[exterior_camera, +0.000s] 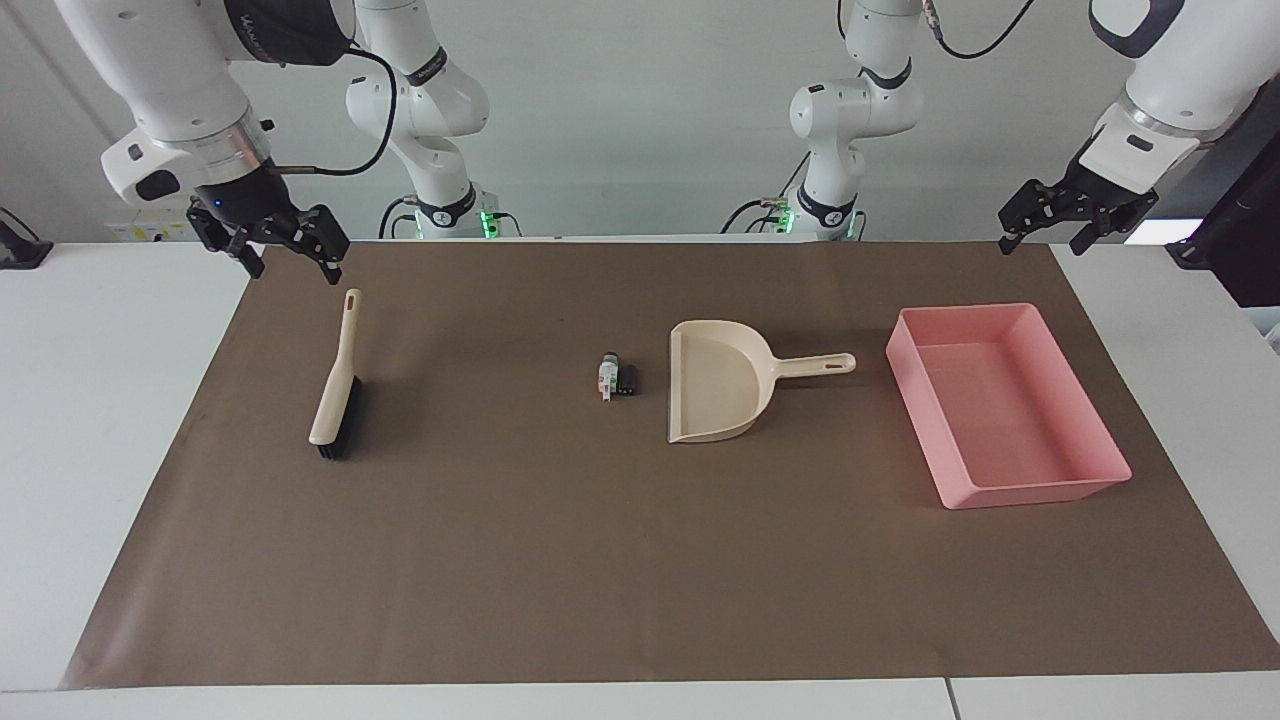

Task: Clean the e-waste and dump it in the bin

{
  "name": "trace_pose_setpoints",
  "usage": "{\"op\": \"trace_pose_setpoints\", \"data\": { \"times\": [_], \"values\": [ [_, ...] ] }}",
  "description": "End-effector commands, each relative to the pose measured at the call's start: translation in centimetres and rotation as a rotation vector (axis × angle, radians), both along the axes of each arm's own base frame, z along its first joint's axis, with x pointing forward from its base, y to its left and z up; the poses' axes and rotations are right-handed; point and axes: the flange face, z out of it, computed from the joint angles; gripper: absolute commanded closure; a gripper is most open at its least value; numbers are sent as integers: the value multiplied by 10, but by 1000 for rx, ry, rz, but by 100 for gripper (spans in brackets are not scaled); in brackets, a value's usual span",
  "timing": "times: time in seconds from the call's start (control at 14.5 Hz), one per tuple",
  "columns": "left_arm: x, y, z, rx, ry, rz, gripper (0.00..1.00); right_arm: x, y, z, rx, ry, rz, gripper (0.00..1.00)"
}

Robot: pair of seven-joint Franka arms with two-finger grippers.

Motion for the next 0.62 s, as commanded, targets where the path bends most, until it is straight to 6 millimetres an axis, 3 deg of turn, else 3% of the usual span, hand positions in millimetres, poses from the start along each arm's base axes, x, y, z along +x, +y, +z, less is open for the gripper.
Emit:
{"op": "trace_pose_setpoints", "data": {
  "times": [0.0, 0.28, 0.41, 0.55],
  "values": [
    [-2, -1, 2, 18, 0, -6, 1, -12, -5, -8, 14, 13, 1, 0],
    [-1, -1, 3, 32, -11, -15, 1, -20, -29, -23, 16, 5, 9, 0],
    [2, -3, 4, 32, -28, -23, 1, -43, -51, -58, 16, -13, 44, 0],
    [4, -6, 6, 30, -54, -101, 1, -69, -48, -95, 21, -5, 47, 0]
  ]
}}
